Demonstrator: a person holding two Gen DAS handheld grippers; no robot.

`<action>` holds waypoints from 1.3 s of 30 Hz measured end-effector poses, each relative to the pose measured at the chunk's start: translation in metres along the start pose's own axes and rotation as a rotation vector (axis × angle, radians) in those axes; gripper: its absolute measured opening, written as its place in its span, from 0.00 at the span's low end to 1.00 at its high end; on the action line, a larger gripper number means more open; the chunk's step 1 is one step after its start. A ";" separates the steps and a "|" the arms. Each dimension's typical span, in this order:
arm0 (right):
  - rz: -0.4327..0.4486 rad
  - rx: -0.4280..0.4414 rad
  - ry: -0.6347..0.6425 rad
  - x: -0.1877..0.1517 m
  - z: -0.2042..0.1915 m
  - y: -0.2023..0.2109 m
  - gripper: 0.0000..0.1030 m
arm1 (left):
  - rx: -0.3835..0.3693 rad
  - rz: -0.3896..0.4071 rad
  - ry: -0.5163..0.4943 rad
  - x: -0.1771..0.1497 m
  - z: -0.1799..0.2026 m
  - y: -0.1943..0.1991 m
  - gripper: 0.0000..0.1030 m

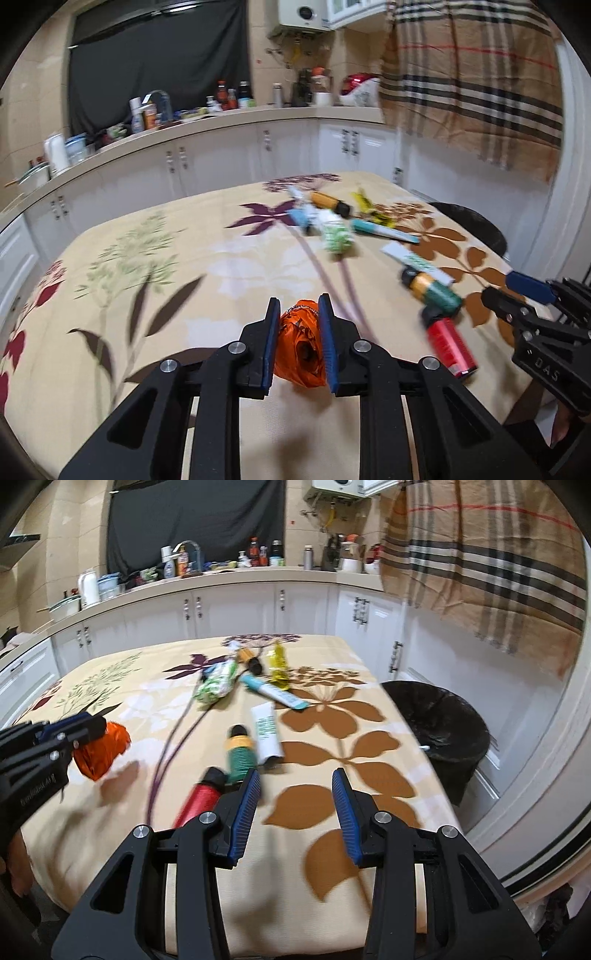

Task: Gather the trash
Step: 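Grasp the orange snack wrapper with the left gripper while the right grasps the red can, then carry the orange wrapper and red can over the black bin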

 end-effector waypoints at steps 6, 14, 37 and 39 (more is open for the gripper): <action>-0.023 0.075 0.055 -0.007 -0.035 -0.003 0.39 | 0.088 0.010 0.054 -0.003 -0.039 0.009 0.21; -0.059 0.117 0.103 -0.018 -0.057 -0.009 0.38 | 0.120 0.005 0.098 -0.009 -0.061 0.012 0.21; 0.151 -0.009 0.098 0.039 -0.014 0.021 0.23 | 0.030 0.111 0.098 0.031 -0.021 0.016 0.21; 0.170 -0.031 0.081 0.048 -0.001 0.021 0.23 | 0.014 0.127 0.094 0.040 -0.012 0.013 0.21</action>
Point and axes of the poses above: each gripper's, at about its wrist camera, not at the fingertips, and y roughly against the way its jaws point, z to its right, x to its top, the point moved 8 cm from there along -y, roughly the way its jaws point, and after that the axes turned 4 degrees about z, right-handed, at the moved point
